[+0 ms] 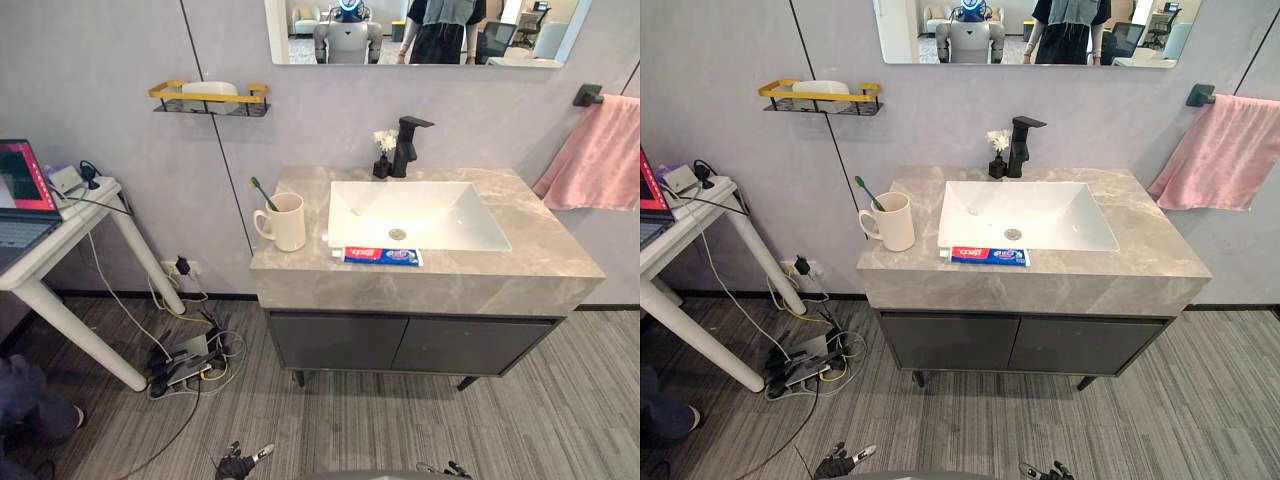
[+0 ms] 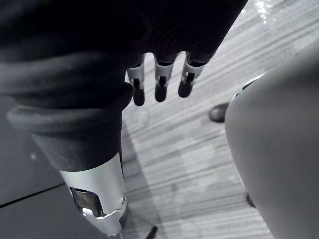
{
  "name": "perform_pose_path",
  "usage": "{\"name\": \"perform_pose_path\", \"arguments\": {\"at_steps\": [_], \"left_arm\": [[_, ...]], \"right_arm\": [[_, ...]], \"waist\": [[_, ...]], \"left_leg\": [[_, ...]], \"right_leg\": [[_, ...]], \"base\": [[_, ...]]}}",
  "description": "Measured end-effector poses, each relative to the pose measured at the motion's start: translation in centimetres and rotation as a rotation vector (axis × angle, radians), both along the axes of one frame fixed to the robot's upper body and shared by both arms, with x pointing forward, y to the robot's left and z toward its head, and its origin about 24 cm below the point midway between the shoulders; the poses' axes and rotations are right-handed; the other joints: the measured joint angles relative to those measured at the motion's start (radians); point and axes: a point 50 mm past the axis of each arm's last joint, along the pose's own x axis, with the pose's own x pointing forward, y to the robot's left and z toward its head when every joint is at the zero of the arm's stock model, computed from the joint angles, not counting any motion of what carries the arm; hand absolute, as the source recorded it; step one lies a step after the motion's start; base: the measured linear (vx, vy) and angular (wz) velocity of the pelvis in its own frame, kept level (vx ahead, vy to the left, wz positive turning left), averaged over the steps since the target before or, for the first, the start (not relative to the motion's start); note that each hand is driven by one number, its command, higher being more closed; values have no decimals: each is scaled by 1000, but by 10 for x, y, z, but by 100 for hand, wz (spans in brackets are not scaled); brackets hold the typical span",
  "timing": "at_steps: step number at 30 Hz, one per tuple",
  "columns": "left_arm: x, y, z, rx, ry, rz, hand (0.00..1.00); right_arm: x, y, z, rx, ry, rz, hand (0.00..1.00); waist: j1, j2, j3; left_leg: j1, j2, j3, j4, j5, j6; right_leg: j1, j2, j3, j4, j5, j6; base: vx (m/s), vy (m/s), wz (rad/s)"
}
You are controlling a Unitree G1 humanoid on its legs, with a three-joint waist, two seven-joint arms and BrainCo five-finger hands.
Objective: Organize washtable
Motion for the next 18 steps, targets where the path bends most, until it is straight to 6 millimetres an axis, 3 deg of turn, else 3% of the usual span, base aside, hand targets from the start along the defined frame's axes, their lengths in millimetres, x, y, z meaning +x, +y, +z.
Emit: {"name": "perform_pose_path", "arguments": {"at_steps": [3,4,7,11,13,14,18], "left_arm": [[-3,1,-1,-6,8,22,0],[-4,2,-1,-6,15,23,0],[-6,2,-2,-8,23,32,0],[-7,6,-1,-2,18,64,0],[-3,10,0,8,0,83,0],[-4,13,1,16,-7,107,0],[-17,17,1,29,20,121,0]], "right_arm": [[0,-1,0,7,1,0,0],[-1,-2,-1,7,4,0,0],[-1,-4,0,3,5,0,0],[0,-5,0,5,-4,-40,0],[5,-6,1,5,-21,-42,0],[10,-7,2,-1,-39,-39,0],[14,-8,4,-11,-61,-37,0]], "waist": [[0,-5,-3],[0,7,4],[0,11,5],[-6,4,23],[-17,3,59],[-15,8,89],[-1,7,103]], "left_leg": [[25,-3,0,-48,24,-5],[40,-3,1,-63,29,-7],[68,-5,-2,-92,41,-8],[65,0,-42,-75,43,-10],[39,17,-72,8,5,-14],[4,41,-81,116,-45,-18],[-64,80,-77,212,-90,-25]], "right_leg": [[8,4,-1,-10,2,-3],[17,6,-1,-12,1,-5],[34,8,-8,-14,-3,-10],[50,6,-44,10,-28,-18],[47,4,-62,77,-76,-28],[40,5,-70,136,-111,-29],[5,24,-65,186,-137,-32]], "base": [[4,-21,0],[3,-31,-1],[-2,-5,2],[-24,-36,29],[-73,-69,46],[-93,-28,25],[-67,-22,0]]}}
